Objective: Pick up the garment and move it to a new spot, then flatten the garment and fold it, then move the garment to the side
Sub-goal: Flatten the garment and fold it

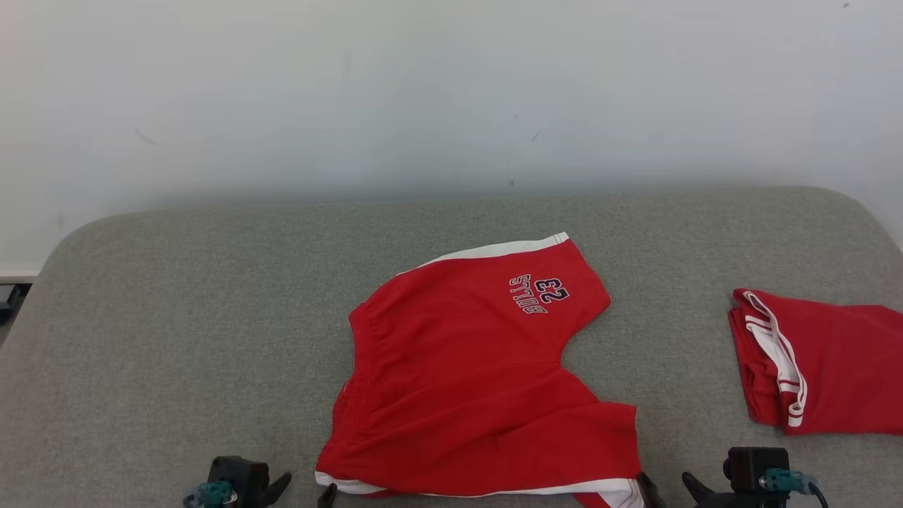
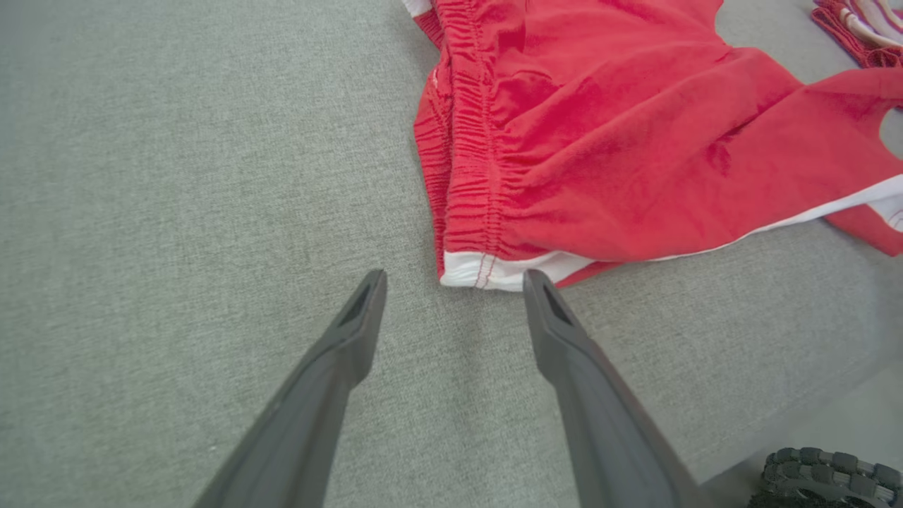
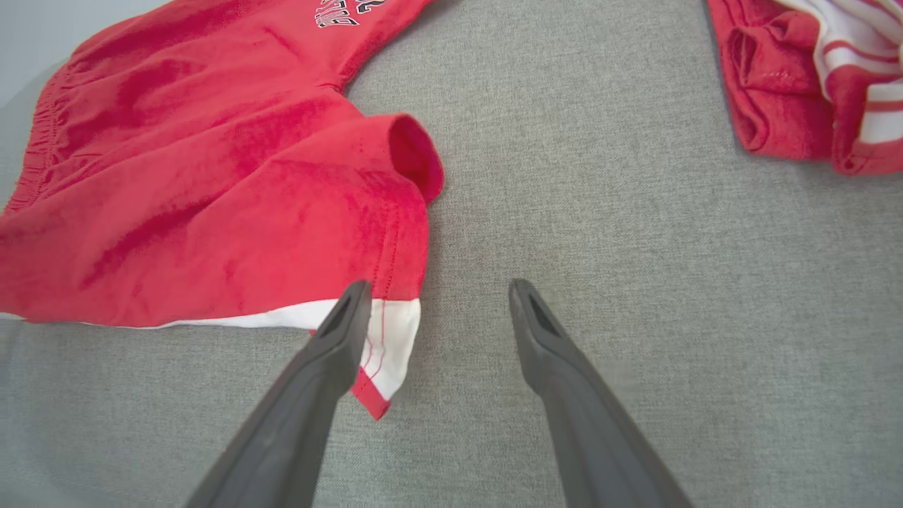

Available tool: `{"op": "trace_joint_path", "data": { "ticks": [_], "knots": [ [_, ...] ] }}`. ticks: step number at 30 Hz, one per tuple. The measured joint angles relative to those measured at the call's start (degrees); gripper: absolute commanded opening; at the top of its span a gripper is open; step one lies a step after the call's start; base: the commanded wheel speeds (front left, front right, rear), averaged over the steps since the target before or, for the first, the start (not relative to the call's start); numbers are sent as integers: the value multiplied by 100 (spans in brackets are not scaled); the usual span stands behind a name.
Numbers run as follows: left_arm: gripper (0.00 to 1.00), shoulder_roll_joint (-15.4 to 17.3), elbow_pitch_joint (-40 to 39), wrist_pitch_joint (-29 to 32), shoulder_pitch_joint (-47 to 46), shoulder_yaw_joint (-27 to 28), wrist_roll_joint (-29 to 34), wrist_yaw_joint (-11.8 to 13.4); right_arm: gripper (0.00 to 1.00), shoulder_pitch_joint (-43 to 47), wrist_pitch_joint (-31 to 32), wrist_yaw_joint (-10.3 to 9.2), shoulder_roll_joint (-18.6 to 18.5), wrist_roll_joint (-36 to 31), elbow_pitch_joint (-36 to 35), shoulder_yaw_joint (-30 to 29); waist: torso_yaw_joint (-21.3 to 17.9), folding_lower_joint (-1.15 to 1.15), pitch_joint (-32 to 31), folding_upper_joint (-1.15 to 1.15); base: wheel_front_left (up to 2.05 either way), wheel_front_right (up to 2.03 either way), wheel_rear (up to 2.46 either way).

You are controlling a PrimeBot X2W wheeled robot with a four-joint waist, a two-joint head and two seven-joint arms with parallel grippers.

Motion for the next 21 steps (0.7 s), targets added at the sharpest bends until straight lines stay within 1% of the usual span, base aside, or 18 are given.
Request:
{"op": "trace_joint_path", "data": {
  "ticks": [9,11,12,13,15,19,21],
  "knots": [
    [100,-218,414,108,-352,-83,-82,-103,100,-134,344,-35,25,-45,25,110,-3,0,65,0,0,0,0],
    [100,-234,503,108,-404,-105,-105,-151,100,-141,442,-76,56,-45,80,108,-3,0,77,0,0,0,0],
    [100,-241,534,109,-422,-109,-115,-152,94,-141,482,-80,71,-45,108,110,-4,0,82,0,0,0,0],
    [100,-246,570,109,-433,-114,-125,-154,93,-145,531,-85,89,-45,137,110,-6,0,87,0,0,0,0],
    [100,-254,651,132,-438,-133,-131,-197,93,-146,620,-87,129,-45,197,118,-11,0,96,0,0,0,0],
    [100,-287,773,132,-484,-158,-140,-203,94,-176,743,-130,186,-45,276,113,-18,0,110,0,0,0,0],
    [100,-290,839,132,-542,-164,-141,-233,92,-243,824,-136,193,-45,327,111,-19,0,116,0,0,0,0]
  ]
}}
